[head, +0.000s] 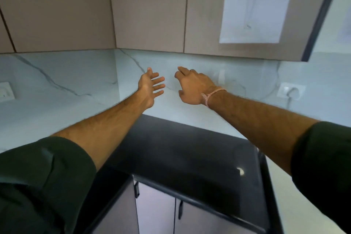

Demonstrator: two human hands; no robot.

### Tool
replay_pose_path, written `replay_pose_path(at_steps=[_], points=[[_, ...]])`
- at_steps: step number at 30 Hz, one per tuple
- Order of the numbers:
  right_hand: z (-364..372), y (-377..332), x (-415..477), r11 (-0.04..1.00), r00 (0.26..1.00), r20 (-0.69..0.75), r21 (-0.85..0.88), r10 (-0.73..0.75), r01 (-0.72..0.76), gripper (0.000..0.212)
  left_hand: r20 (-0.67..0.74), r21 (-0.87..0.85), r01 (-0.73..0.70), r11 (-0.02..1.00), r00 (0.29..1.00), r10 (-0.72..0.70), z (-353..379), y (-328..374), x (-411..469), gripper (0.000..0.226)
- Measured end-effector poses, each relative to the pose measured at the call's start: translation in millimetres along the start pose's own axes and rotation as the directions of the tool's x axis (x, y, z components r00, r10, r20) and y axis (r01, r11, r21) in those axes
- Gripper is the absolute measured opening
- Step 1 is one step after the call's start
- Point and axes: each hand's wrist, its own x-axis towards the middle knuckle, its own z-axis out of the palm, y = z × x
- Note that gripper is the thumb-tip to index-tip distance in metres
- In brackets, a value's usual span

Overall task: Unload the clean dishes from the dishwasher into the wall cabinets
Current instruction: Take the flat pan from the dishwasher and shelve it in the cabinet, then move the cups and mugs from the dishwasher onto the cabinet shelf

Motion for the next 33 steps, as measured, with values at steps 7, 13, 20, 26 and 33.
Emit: replay_pose_path(at_steps=[7,13,20,26,33], points=[[28,31,-129,0.983,0.991,0.065,0.134,0.119,-0.127,0.053,0.027,0.165,0.089,0.982,0.995,-0.095,49,-75,-88,0.051],[82,61,-235,0.925,0.944,0.189,0.222,0.269,-0.308,0.043,0.126,0.347,0.177,0.921,0.964,-0.233,85,-171,-130,0.043],[161,79,-375,0.794,0.806,0.378,0.235,0.456,-0.56,0.041,0.187,0.505,0.323,0.8,0.864,-0.468,116,-315,-187,0.033],[227,79,-532,0.606,0.586,0.584,0.192,0.562,-0.772,0.04,0.208,0.628,0.434,0.646,0.706,-0.677,136,-433,-269,0.026],[312,69,-736,0.312,0.226,0.793,0.049,0.565,-0.949,0.039,0.045,0.676,0.632,0.379,0.477,-0.878,151,-585,-387,0.011]])
